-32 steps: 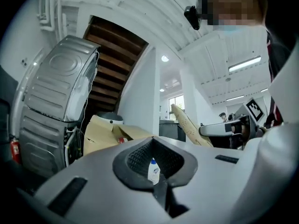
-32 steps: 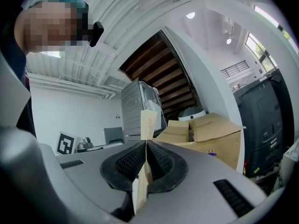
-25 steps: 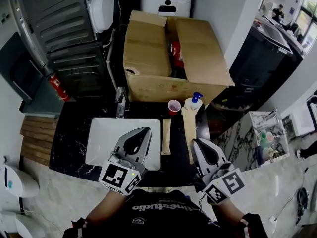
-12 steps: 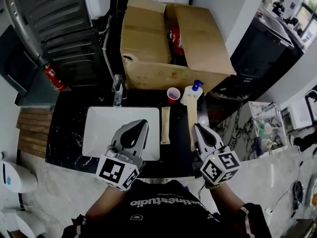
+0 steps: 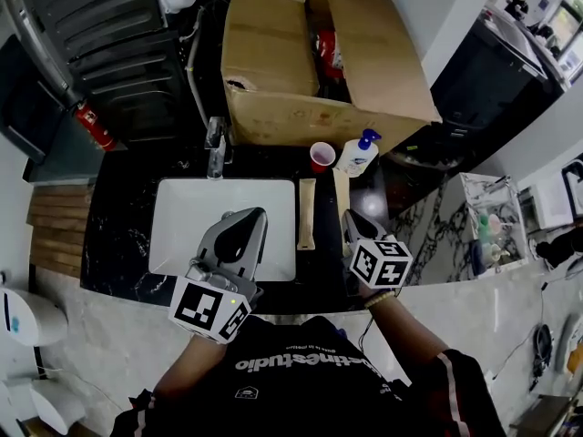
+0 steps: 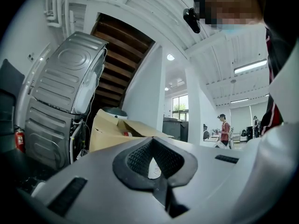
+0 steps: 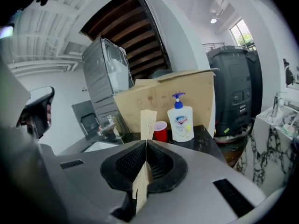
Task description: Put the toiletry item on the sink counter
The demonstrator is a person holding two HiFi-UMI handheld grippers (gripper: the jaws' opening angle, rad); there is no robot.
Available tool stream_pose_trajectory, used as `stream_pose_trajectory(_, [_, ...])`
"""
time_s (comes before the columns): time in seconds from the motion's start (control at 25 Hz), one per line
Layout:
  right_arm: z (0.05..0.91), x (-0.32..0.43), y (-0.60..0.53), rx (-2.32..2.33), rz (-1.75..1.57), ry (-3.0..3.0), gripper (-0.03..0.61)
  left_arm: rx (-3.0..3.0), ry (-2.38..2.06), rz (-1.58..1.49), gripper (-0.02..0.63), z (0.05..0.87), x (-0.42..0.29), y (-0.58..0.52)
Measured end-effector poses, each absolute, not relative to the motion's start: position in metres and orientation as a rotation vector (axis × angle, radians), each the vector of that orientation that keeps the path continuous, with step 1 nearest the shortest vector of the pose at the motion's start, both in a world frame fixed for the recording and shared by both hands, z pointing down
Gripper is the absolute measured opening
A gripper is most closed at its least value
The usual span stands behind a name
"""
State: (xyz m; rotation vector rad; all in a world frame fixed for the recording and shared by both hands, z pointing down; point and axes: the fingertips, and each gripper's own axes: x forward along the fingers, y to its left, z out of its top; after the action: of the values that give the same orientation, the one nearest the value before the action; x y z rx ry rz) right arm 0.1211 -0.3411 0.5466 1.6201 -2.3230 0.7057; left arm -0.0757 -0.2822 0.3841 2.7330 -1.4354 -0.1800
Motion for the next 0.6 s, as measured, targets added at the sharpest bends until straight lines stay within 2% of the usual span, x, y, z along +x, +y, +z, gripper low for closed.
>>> stream_pose_trajectory(0.6, [0.671, 0.140, -0.381, 1.694, 0.885, -1.948, 0.041, 2.695, -1.457, -0.120, 0.014, 0.400, -0.087, -0.287])
